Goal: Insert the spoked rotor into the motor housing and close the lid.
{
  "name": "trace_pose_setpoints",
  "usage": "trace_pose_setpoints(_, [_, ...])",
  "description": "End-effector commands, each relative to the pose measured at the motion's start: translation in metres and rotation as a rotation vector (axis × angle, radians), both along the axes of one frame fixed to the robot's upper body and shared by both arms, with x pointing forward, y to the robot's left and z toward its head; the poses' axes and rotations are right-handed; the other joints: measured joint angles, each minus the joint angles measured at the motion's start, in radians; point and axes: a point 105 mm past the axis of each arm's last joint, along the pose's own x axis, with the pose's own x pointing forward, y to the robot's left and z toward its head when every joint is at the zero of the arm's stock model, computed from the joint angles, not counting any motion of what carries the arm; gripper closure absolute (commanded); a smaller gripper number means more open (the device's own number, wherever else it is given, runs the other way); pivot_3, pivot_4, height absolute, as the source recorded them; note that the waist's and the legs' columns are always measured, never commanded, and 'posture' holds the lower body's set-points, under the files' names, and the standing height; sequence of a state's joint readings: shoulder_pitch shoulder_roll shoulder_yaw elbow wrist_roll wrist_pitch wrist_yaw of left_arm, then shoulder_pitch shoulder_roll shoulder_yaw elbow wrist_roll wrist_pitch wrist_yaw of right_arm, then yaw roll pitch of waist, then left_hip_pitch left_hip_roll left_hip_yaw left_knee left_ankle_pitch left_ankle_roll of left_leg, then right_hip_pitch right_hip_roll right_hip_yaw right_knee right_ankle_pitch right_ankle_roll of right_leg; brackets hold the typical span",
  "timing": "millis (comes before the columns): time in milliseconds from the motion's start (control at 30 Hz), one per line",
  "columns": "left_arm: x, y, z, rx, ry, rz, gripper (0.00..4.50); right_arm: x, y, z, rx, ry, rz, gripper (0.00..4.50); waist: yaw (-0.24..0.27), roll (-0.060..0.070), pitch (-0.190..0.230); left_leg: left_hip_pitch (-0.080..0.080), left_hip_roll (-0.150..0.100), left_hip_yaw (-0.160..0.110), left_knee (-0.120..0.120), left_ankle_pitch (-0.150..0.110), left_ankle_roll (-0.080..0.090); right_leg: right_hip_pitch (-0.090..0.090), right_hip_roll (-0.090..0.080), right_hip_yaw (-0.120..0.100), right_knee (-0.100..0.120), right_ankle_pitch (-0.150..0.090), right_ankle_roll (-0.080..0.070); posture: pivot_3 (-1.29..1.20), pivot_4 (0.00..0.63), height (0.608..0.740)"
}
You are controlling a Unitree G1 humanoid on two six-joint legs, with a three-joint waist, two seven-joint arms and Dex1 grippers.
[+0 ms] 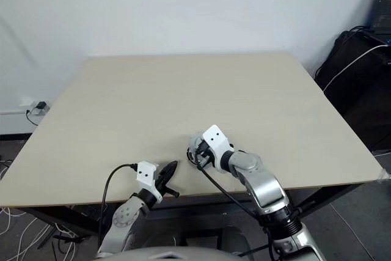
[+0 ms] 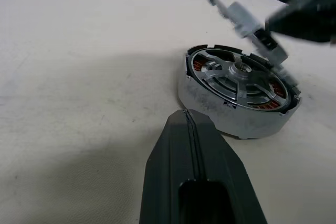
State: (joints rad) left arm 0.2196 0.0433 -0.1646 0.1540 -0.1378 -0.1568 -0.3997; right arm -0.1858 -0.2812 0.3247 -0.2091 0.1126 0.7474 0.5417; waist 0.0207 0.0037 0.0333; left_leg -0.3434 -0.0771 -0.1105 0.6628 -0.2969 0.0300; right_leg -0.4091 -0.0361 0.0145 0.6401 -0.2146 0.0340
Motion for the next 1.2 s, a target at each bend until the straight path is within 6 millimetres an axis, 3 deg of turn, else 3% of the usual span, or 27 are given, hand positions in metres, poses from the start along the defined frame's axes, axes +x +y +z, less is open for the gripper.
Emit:
trace_pose_setpoints(33, [0.009, 0.000, 0.015, -0.009, -0.062, 0.003, 4.50, -0.010, 0.007, -0.006, 0.018, 0.047, 0.059, 4.47, 0.000, 0.000, 0.000, 0.000, 0.000, 0.000, 0.000, 0.000, 0.000, 0.000, 0.000, 0.000, 0.000, 0.000, 0.000, 0.00, 0.000, 0.740])
trace_pose_setpoints(167, [0.009, 0.001, 0.014, -0.009, -0.061, 0.004, 4.50, -0.017, 0.007, -0.011, 0.011, 0.069, 0.081, 4.47, -0.001, 0.000, 0.000, -0.001, 0.000, 0.000, 0.000, 0.000, 0.000, 0.000, 0.000, 0.000, 0.000, 0.000, 0.000, 0.00, 0.000, 0.740])
trace_pose_setpoints(367, [0.007, 0.002, 0.013, -0.009, -0.059, 0.004, 4.50, -0.028, 0.012, 0.056, 0.310, -0.096, 0.193, 4.47, -0.001, 0.000, 0.000, -0.002, 0.000, 0.000, 0.000, 0.000, 0.000, 0.000, 0.000, 0.000, 0.000, 0.000, 0.000, 0.00, 0.000, 0.740])
trace_pose_setpoints(467, [0.006, 0.002, 0.012, -0.009, -0.058, 0.001, 4.50, -0.023, 0.005, 0.082, 0.415, -0.207, 0.173, 4.47, -0.001, -0.001, 0.001, -0.001, 0.000, 0.000, 0.000, 0.000, 0.000, 0.001, 0.000, 0.000, 0.000, 0.000, 0.000, 0.00, 0.000, 0.740])
trace_pose_setpoints(533, [0.006, 0.002, 0.012, -0.009, -0.058, -0.004, 4.50, -0.008, -0.004, 0.091, 0.435, -0.287, 0.073, 4.47, -0.002, -0.001, 0.001, 0.000, 0.000, 0.000, 0.000, 0.000, 0.000, 0.001, 0.000, 0.000, -0.001, 0.000, 0.001, 0.00, 0.000, 0.740])
trace_pose_setpoints(633, [0.006, 0.002, 0.012, -0.008, -0.059, -0.008, 4.50, 0.018, -0.018, 0.081, 0.359, -0.350, -0.116, 4.47, -0.002, 0.000, 0.000, 0.001, 0.000, 0.000, 0.000, 0.000, 0.000, 0.001, 0.000, 0.000, 0.000, 0.000, 0.001, 0.00, 0.000, 0.740])
trace_pose_setpoints(767, [0.006, 0.002, 0.012, -0.007, -0.060, -0.007, 4.50, 0.037, -0.023, 0.056, 0.241, -0.375, -0.235, 4.47, -0.001, 0.000, 0.000, 0.001, 0.000, 0.001, 0.000, 0.000, 0.000, 0.000, 0.000, 0.000, 0.001, 0.000, 0.000, 0.00, 0.000, 0.740])
trace_pose_setpoints(933, [0.006, 0.003, 0.011, -0.005, -0.062, -0.003, 4.50, 0.046, -0.010, 0.032, 0.226, -0.343, -0.244, 4.47, -0.003, 0.001, -0.001, 0.000, 0.000, 0.001, -0.001, 0.000, 0.000, 0.000, 0.000, 0.002, 0.001, 0.000, -0.001, 0.00, 0.000, 0.740])
trace_pose_setpoints(1200, [0.008, 0.005, 0.011, -0.006, -0.061, 0.012, 4.50, 0.048, 0.005, 0.012, 0.271, -0.224, -0.193, 4.47, -0.004, 0.002, -0.001, 0.001, 0.000, 0.002, -0.001, 0.000, 0.000, 0.000, 0.001, 0.002, 0.002, 0.000, -0.001, 0.00, 0.000, 0.740])
